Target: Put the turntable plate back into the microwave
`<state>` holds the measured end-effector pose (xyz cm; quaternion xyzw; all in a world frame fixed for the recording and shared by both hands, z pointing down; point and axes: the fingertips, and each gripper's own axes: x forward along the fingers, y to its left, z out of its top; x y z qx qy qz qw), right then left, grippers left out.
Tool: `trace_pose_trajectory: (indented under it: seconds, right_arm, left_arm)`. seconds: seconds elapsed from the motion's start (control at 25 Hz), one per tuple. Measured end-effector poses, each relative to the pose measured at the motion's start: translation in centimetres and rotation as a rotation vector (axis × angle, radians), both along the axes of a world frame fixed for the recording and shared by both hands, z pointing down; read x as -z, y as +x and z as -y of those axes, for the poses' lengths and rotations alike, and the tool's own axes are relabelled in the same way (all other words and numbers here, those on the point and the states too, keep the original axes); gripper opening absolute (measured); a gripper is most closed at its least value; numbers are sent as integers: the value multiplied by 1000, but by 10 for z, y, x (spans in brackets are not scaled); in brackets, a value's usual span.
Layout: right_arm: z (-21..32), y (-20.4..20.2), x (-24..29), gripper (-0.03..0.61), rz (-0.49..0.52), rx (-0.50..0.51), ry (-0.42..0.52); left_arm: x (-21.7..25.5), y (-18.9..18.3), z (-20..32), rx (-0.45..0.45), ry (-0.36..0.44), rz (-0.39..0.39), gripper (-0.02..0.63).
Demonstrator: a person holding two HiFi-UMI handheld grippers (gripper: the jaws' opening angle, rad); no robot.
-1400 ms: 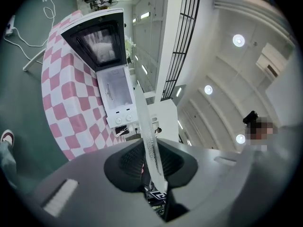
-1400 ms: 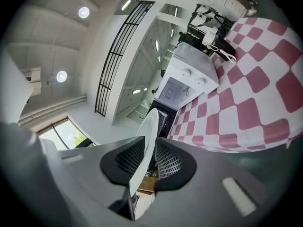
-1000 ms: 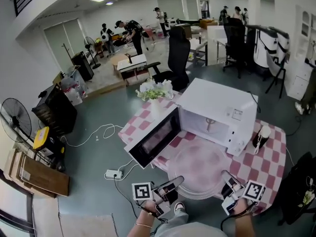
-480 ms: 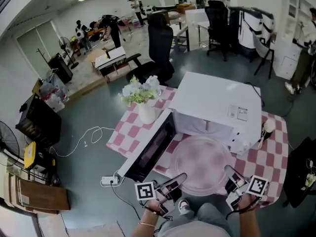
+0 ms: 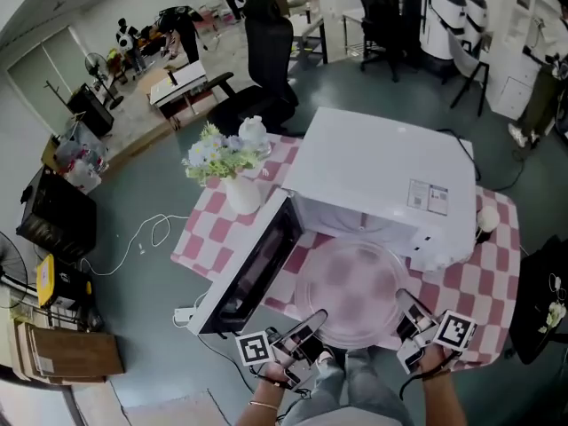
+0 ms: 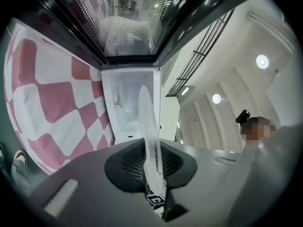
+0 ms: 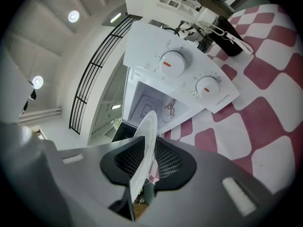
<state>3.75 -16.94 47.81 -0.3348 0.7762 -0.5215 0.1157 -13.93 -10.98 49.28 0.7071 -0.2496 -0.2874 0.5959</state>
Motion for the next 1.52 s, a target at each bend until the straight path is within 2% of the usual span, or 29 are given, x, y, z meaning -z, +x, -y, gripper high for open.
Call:
trace_pose_trajectory:
  seconds: [0.12,0.32,0.52,0.88,1.24,1.52]
  right_arm:
    - [9,2,-15,75,2,-28,-16]
    - [24,4,-34,75,-2,-46,-9]
    - [42,4,-51,75,-20,-72,-20]
    - [61,2,-56,77,-25,-101,-36]
    - [72,-7,-50,80,-67,-131,-4]
    - [70,-2,-43,143,-99,-140,-6]
  left_arm:
    - [-14,1,10,-9,-8,-6,37]
    - [-31,1,26,-6,38,-35,32]
    - [-47,1,41,18,15,-67,32]
    - [-52,2,54,49,6,-80,32]
    - [-51,-1,63,52,24,-77,32]
    - [-54,0,70,60,15,-72,34]
